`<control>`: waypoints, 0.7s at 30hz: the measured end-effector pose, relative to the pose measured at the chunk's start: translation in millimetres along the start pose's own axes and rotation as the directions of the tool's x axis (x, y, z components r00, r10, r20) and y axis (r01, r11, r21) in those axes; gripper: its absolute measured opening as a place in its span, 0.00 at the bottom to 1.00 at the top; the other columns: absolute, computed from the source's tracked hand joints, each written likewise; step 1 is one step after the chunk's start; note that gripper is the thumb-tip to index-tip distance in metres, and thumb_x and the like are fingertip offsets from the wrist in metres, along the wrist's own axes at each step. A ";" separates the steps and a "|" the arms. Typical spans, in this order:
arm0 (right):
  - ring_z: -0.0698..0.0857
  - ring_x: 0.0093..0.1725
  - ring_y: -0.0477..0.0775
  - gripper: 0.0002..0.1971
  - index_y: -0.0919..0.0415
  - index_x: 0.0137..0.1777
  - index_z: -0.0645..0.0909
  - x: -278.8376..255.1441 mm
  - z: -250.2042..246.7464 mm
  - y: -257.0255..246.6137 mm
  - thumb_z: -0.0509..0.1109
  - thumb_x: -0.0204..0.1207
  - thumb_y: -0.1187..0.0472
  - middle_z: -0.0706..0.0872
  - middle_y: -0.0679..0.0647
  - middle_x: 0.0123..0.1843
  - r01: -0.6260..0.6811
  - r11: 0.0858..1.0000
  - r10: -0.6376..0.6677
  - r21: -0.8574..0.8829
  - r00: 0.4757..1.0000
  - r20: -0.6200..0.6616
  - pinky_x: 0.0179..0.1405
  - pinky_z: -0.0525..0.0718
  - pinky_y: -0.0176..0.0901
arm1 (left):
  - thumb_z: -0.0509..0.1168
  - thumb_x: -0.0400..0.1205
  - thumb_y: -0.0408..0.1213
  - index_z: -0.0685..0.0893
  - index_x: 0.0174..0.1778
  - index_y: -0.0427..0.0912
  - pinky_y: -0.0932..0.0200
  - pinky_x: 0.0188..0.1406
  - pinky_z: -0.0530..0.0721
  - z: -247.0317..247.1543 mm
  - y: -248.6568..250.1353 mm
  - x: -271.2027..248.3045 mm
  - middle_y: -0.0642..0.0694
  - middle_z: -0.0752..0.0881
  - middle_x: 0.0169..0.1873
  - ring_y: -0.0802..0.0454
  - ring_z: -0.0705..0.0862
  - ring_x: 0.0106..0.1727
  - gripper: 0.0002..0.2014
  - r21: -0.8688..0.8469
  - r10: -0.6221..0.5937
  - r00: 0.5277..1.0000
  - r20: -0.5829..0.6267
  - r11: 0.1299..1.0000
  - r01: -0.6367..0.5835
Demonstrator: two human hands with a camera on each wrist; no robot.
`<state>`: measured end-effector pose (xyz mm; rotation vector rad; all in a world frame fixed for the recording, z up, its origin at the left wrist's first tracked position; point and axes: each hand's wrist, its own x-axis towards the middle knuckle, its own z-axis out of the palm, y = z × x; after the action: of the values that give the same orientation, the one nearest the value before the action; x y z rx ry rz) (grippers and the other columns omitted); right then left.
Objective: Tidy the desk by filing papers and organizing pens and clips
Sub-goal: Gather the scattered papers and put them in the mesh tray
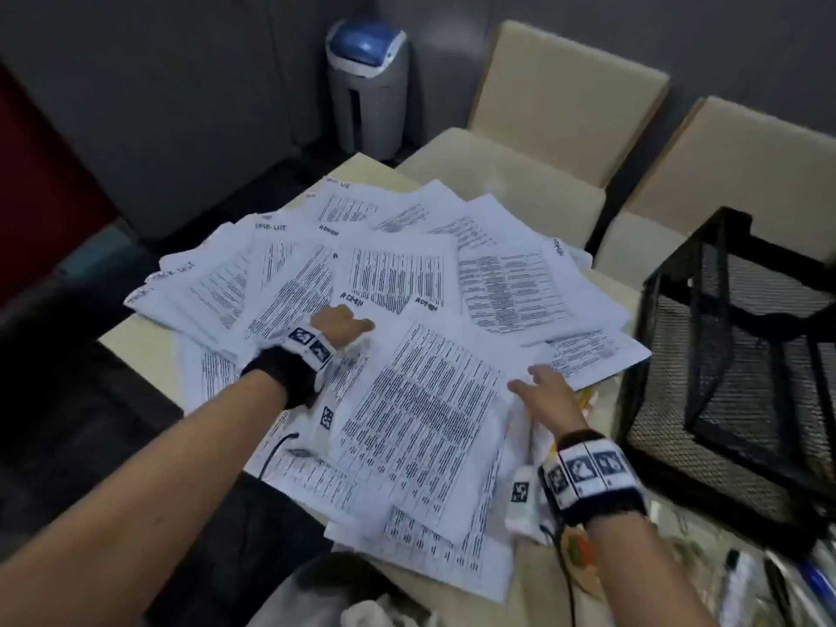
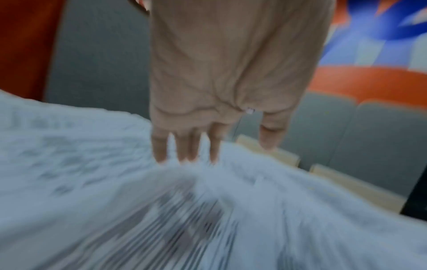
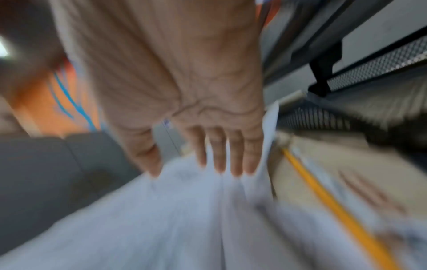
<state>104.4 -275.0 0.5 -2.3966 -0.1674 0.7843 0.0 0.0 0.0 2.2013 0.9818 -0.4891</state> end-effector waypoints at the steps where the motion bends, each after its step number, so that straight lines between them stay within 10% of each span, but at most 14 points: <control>1: 0.77 0.64 0.59 0.24 0.67 0.66 0.71 7.2 11.9 -2.4 0.70 0.75 0.56 0.75 0.65 0.64 -0.049 0.999 0.048 -0.013 0.999 -0.018 0.55 0.73 0.44 | 0.57 0.82 0.57 0.59 0.80 0.34 0.44 0.77 0.63 4.5 -4.9 0.4 0.34 0.60 0.80 0.36 0.62 0.80 0.38 0.050 -0.119 0.991 -0.055 0.991 0.122; 4: 0.73 0.70 0.66 0.34 0.71 0.71 0.65 9.5 38.5 -15.5 0.73 0.72 0.53 0.72 0.69 0.70 -0.148 0.988 0.151 0.035 0.982 -0.116 0.66 0.75 0.55 | 0.58 0.76 0.66 0.47 0.82 0.31 0.38 0.79 0.58 15.7 -18.8 -6.5 0.30 0.50 0.81 0.33 0.53 0.82 0.51 -0.020 -0.318 0.934 -0.163 0.947 0.319; 10: 0.81 0.60 0.64 0.27 0.70 0.68 0.66 -5.4 92.6 -41.6 0.72 0.73 0.62 0.79 0.66 0.65 -0.062 0.987 0.079 0.147 0.990 -0.115 0.54 0.79 0.47 | 0.70 0.76 0.50 0.59 0.76 0.30 0.47 0.67 0.75 49.1 -14.8 -1.6 0.31 0.60 0.73 0.34 0.71 0.70 0.41 -0.329 -0.151 0.952 -0.267 0.943 0.057; 13: 0.80 0.45 0.60 0.24 0.68 0.67 0.63 -21.9 102.4 -47.9 0.68 0.74 0.64 0.80 0.62 0.51 -0.032 0.987 0.045 0.159 0.996 -0.077 0.41 0.79 0.45 | 0.63 0.81 0.34 0.77 0.52 0.31 0.62 0.30 0.78 56.9 -11.4 -2.9 0.37 0.78 0.45 0.45 0.78 0.40 0.10 -0.338 0.017 0.962 -0.273 0.934 -0.113; 15: 0.81 0.44 0.58 0.18 0.67 0.61 0.70 -31.5 96.1 -43.2 0.67 0.74 0.64 0.80 0.59 0.47 -0.038 0.999 0.039 0.018 0.998 -0.058 0.40 0.77 0.43 | 0.60 0.83 0.38 0.76 0.30 0.37 0.66 0.23 0.75 42.5 -11.5 3.3 0.40 0.77 0.28 0.48 0.76 0.29 0.15 -0.301 0.113 0.917 -0.383 0.923 -0.239; 16: 0.81 0.44 0.58 0.12 0.66 0.56 0.75 -36.2 88.8 -40.9 0.67 0.74 0.63 0.82 0.58 0.46 -0.023 0.998 0.019 -0.059 0.998 -0.067 0.39 0.77 0.42 | 0.58 0.84 0.44 0.79 0.30 0.37 0.63 0.31 0.81 32.2 -12.9 10.3 0.37 0.80 0.31 0.45 0.80 0.33 0.19 -0.253 0.140 0.893 -0.427 0.930 -0.267; 18: 0.80 0.41 0.55 0.04 0.64 0.44 0.79 -46.9 67.2 -41.6 0.67 0.75 0.62 0.81 0.55 0.37 0.048 0.989 -0.066 -0.139 0.989 -0.129 0.31 0.71 0.39 | 0.54 0.83 0.54 0.83 0.62 0.45 0.39 0.68 0.73 15.8 -19.8 26.2 0.34 0.75 0.69 0.34 0.73 0.70 0.21 -0.059 0.116 0.928 -0.353 0.987 -0.146; 21: 0.75 0.33 0.54 0.09 0.62 0.37 0.77 -44.0 29.0 -56.5 0.68 0.78 0.61 0.76 0.52 0.29 0.206 0.975 -0.222 -0.086 0.935 -0.275 0.21 0.62 0.29 | 0.50 0.81 0.64 0.45 0.82 0.62 0.29 0.78 0.43 10.8 -40.0 42.4 0.42 0.37 0.83 0.33 0.38 0.83 0.35 0.231 0.060 0.997 -0.053 0.972 -0.046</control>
<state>55.5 -227.4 36.8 -2.4598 -0.3312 0.3350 -3.7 33.7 -48.6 2.4544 0.9339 -0.5380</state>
